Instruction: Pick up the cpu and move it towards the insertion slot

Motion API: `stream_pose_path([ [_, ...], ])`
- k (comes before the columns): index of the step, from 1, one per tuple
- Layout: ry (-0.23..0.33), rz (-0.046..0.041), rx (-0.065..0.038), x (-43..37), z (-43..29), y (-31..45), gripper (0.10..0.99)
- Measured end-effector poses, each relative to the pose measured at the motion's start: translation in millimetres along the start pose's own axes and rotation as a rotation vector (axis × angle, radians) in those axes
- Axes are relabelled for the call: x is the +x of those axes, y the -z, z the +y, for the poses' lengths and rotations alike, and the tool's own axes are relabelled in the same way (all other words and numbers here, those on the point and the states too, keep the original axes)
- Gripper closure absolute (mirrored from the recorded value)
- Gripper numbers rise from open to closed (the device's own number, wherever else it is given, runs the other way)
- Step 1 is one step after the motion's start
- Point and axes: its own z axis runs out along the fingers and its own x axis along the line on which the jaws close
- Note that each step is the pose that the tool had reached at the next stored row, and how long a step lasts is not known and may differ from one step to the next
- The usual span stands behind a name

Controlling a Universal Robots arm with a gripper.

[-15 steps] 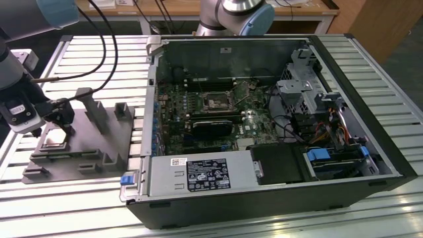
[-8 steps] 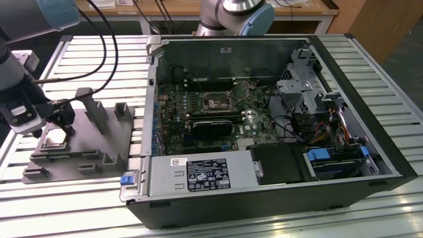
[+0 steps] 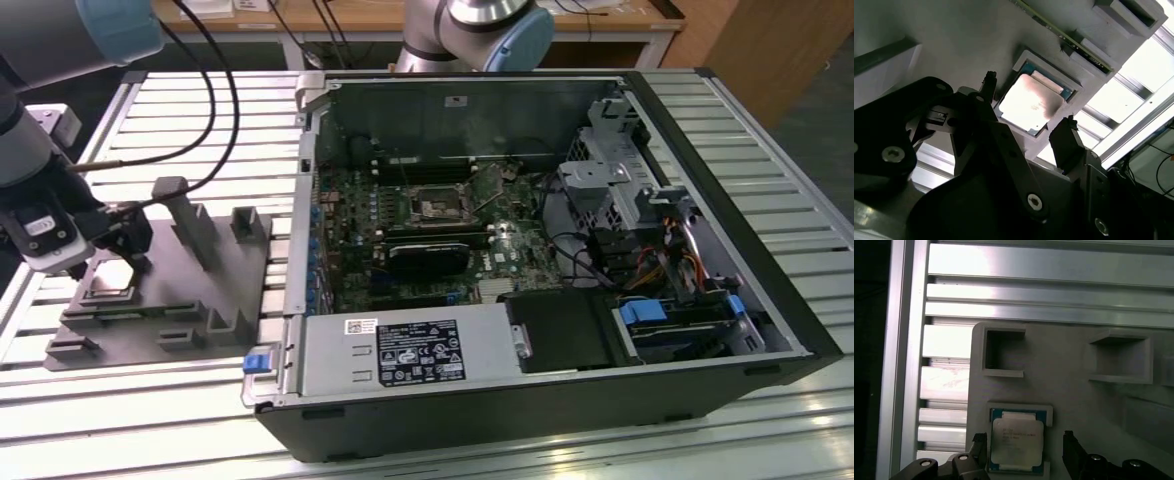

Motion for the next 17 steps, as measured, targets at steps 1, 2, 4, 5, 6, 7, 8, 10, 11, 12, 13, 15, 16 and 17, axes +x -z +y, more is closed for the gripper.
stream_pose_path([
  [1,0.0,0.0,0.0,0.0,0.0,-0.5,0.38],
  [2,0.0,0.0001,0.0,0.0,-0.1,-1.0,0.38],
  [4,0.0,0.0,0.0,0.0,-0.1,-2.0,0.38],
  [5,0.0,0.0001,0.0,0.0,-0.1,-2.5,0.38],
  [6,0.0,0.0001,0.0,0.0,-0.1,-3.0,0.38],
  [7,0.0,0.0,0.0,0.0,-0.1,-3.6,0.38],
  [8,0.0,0.0001,0.0,0.0,-0.2,-4.2,0.38],
  [10,0.0,0.0001,0.0,0.0,-0.2,-5.5,0.38],
  [11,0.0,0.0,0.0,0.0,-0.3,-6.1,0.38],
  [12,0.0,0.0,0.0,0.0,-0.3,-6.7,0.38],
  [13,0.0,0.0,0.0,0.0,-0.3,-7.2,0.38],
  [15,0.0,0.0001,0.0,0.0,-0.3,-8.3,0.38],
  [16,0.0,0.0001,0.0,0.0,-0.4,-8.8,0.38],
  [17,0.0,0.0001,0.0,0.0,-0.4,-9.2,0.38],
])
